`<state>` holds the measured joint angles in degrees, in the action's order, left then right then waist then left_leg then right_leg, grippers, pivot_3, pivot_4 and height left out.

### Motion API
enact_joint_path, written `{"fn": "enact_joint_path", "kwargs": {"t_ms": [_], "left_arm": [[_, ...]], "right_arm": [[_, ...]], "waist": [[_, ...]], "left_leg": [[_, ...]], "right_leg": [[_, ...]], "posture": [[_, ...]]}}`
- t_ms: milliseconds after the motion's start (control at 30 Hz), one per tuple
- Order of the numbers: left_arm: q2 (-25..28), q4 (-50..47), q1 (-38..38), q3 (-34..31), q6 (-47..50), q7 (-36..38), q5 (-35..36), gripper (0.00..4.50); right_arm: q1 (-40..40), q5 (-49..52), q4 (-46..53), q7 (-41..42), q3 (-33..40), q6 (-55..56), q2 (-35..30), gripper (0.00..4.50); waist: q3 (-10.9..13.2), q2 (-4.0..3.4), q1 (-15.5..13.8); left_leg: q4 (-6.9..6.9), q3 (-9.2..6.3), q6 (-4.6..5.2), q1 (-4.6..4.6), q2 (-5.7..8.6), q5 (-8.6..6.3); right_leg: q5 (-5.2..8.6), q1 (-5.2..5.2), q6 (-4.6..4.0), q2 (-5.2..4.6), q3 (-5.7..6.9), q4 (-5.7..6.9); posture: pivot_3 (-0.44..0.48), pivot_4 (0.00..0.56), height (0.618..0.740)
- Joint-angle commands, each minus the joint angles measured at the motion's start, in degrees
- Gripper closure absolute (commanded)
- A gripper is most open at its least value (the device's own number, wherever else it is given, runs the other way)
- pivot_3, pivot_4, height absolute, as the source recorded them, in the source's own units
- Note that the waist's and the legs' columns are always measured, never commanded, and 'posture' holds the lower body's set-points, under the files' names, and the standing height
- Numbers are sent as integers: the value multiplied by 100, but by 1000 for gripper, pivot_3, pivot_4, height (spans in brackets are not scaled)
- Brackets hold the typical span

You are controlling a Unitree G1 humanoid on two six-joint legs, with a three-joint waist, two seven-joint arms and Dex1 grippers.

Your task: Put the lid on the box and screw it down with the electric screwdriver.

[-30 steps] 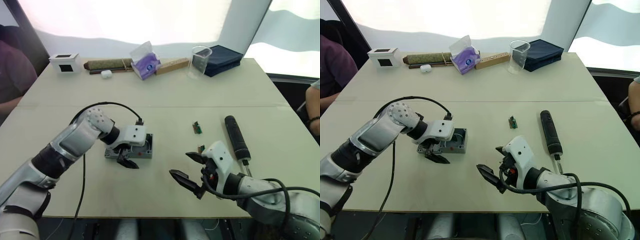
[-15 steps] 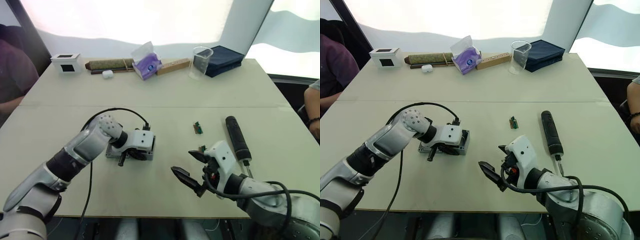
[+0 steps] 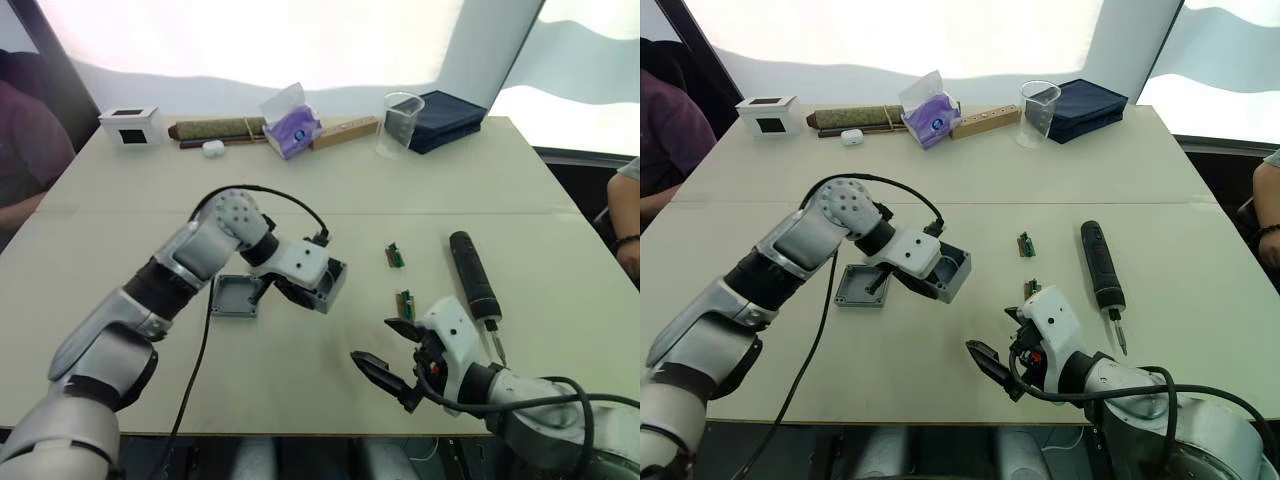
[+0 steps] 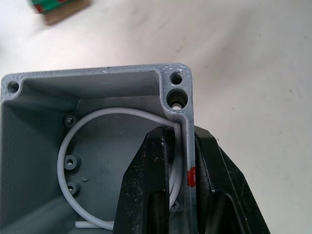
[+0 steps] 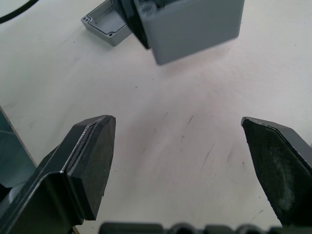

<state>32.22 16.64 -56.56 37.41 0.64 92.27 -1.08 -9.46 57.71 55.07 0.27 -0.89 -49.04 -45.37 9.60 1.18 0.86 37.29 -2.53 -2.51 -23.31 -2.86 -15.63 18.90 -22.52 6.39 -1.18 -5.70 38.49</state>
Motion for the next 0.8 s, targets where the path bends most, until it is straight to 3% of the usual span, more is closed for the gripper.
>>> {"fn": "enact_joint_path", "kwargs": {"t_ms": [33,167,200,233,300,533,600,700,800], "left_arm": [[-239,369,-202,69,-471,23,-204,4462],[-357,555,-213,53,-624,23,-322,4462],[-347,535,-212,70,-619,23,-303,3462],[-306,463,-212,97,-559,23,-208,3297],[-244,339,-247,58,-403,23,-73,2519],[460,-220,-650,-478,1167,23,879,2519],[705,-178,-679,-874,2023,-58,897,2519],[902,89,-645,-1455,3906,-1318,578,2519],[1145,-238,-364,-1758,5376,-2030,477,2519]], "right_arm": [[-166,-183,260,-26,80,142,150,0],[-295,-320,306,-7,97,159,253,0],[-320,-345,319,-3,94,162,272,0],[-336,-372,327,3,84,161,288,0],[-372,-401,346,30,92,158,304,0],[-242,-178,401,328,284,124,136,0],[273,240,398,403,387,146,85,0],[1307,540,208,525,262,2,2,0],[1883,461,34,632,-32,-189,-42,0]], "waist": [[0,0,-8],[0,0,-10],[0,0,-7],[0,0,-3],[0,0,0],[0,-4,21],[0,-9,32],[6,-18,59],[6,-18,57]], "left_leg": [[1,-6,0,-2,0,0],[3,-33,0,-7,0,0],[3,-39,0,-7,0,0],[3,-43,0,-7,0,0],[3,-51,0,-6,-1,0],[3,-64,0,-7,-1,0],[3,-66,0,-5,-2,0],[7,-75,1,-1,-2,1],[6,-89,1,-2,-2,1]], "right_leg": [[0,1,0,4,0,1],[0,6,0,16,0,0],[0,7,0,19,0,0],[0,8,0,21,0,1],[0,9,-1,25,0,2],[1,10,-2,31,0,11],[1,13,-2,32,1,12],[1,14,-2,37,0,21],[4,10,-5,42,5,32]], "posture": [[0,150,737],[0,150,737],[0,150,737],[0,150,737],[0,150,737],[0,150,737],[0,150,737],[0,150,737],[0,150,737]]}}
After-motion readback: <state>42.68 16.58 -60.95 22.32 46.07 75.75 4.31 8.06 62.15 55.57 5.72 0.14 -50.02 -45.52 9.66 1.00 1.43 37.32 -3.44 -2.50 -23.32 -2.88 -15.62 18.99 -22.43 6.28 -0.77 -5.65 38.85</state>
